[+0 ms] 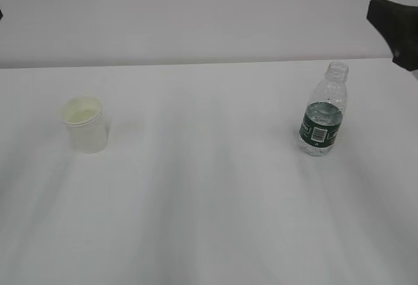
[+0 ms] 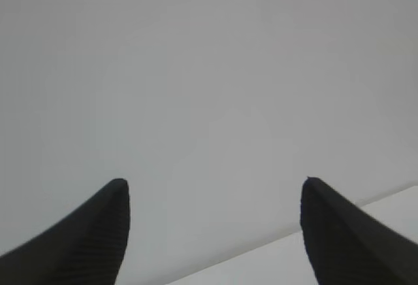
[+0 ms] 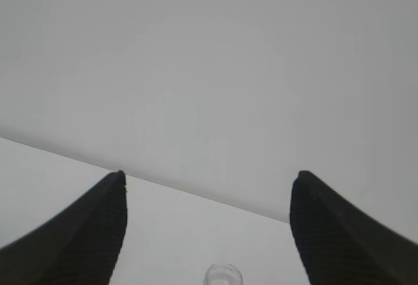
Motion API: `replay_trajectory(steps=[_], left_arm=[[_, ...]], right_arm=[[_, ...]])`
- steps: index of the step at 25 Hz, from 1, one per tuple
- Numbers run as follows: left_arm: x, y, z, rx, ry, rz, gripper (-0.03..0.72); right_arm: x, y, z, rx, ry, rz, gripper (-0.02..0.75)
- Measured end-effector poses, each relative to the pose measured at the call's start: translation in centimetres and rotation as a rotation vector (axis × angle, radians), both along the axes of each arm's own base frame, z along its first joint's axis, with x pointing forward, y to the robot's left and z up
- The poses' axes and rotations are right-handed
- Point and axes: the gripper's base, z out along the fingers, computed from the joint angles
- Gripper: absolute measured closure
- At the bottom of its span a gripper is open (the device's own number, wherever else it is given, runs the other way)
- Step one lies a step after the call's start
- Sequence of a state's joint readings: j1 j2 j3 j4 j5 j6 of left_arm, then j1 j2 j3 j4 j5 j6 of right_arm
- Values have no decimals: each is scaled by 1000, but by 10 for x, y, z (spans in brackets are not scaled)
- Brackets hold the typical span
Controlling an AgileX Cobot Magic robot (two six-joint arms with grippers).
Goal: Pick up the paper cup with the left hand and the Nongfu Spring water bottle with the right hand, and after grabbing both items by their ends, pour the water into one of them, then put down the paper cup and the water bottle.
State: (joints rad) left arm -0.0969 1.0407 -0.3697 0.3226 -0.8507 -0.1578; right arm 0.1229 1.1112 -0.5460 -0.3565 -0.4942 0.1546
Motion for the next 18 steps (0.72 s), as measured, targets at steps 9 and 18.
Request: replay_trajectory(steps=[9, 18], left_arm=[[-1, 1, -2, -1, 52, 13, 101], [-15, 5, 2, 33, 100, 49, 101]], right_arm=[[-26, -9, 15, -33, 38, -66, 148], [-39, -16, 14, -58, 133, -124, 148]])
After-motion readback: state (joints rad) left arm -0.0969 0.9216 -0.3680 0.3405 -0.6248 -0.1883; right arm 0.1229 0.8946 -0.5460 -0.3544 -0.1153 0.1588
